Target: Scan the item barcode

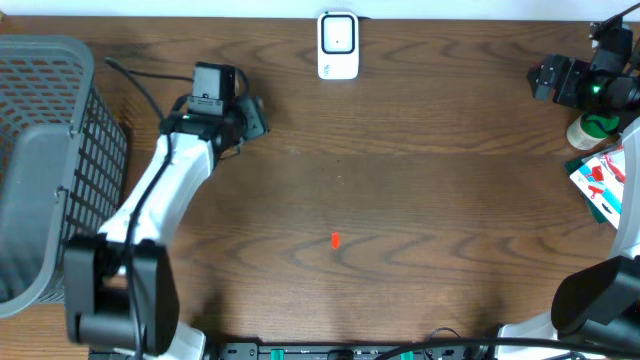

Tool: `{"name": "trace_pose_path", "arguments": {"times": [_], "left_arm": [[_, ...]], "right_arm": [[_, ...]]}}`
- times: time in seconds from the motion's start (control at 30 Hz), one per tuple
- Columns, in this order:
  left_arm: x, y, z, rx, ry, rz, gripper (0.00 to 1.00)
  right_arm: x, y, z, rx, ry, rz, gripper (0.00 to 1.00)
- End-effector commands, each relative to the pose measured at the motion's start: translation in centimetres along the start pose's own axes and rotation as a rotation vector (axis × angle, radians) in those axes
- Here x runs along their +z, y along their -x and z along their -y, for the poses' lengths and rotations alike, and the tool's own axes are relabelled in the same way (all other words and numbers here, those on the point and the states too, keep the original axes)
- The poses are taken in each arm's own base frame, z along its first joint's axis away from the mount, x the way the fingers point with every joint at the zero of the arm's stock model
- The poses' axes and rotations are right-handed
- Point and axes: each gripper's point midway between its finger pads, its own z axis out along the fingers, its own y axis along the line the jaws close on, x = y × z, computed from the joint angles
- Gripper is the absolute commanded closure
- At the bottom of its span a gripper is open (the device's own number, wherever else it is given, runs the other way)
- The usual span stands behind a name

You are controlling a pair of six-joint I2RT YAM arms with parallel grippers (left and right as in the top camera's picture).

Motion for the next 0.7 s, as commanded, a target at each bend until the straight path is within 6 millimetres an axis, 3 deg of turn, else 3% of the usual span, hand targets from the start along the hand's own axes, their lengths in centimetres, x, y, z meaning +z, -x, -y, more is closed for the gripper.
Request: {"name": "trace_pose_path", "arguments": {"times": [0.0,0.13,0.33,0.67], "left_arm": [[-2.7,0.7,5.2,0.033,-0.262,-0.006,0.38],[-5.3,1.3,9.0,0.086,-0.46,0.01,0.38],[-9.5,0.3,14.4,0.202,-0.829,-0.042,0.38],[-15.2,-3.0,17.1,0.295,-1.2,-0.224,0.38]], "right_arm": [[0.2,-0.1,0.1,-0.022,-0.02,-0.005,0.01],[0.2,-0.1,0.1,-0.041,-0.022,-0.006,0.01],[0.2,0.2,0.1,-0.062,-0.023,0.005,0.01],[0.7,0.0,0.3,-0.059,-0.022,-0.001,0.01]]}}
